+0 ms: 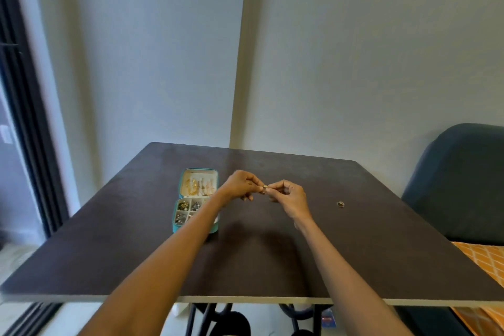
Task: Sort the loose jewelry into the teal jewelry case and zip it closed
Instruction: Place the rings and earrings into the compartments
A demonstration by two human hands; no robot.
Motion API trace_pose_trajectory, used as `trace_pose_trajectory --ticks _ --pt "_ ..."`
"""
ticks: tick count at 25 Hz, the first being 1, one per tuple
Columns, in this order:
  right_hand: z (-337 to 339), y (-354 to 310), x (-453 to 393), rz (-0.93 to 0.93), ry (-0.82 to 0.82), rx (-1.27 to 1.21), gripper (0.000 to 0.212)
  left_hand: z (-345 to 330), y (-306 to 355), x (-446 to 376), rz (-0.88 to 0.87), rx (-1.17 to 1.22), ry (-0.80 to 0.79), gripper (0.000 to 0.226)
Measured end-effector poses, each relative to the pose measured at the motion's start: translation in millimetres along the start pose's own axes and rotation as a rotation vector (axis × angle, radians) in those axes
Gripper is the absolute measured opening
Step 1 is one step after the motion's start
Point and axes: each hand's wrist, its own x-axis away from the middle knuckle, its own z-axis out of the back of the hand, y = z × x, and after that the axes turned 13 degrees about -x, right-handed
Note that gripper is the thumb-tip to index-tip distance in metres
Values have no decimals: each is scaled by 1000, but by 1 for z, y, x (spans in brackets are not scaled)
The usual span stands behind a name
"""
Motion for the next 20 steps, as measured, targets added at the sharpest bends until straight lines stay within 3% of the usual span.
trace_pose_trajectory --ticks 3,8,15,20 --pt "-41 -4 -3 -8 -72 -4 22 36 -18 21 -20 -93 13 6" --pt "-86 -5 5 25 -264 125 21 81 -53 44 -14 -326 -51 32" --pt "-99 -2 18 49 -437 359 24 76 -60 50 50 -961 -94 81" --pt "-97 1 22 88 -451 472 24 67 -63 48 48 -1008 -92 93"
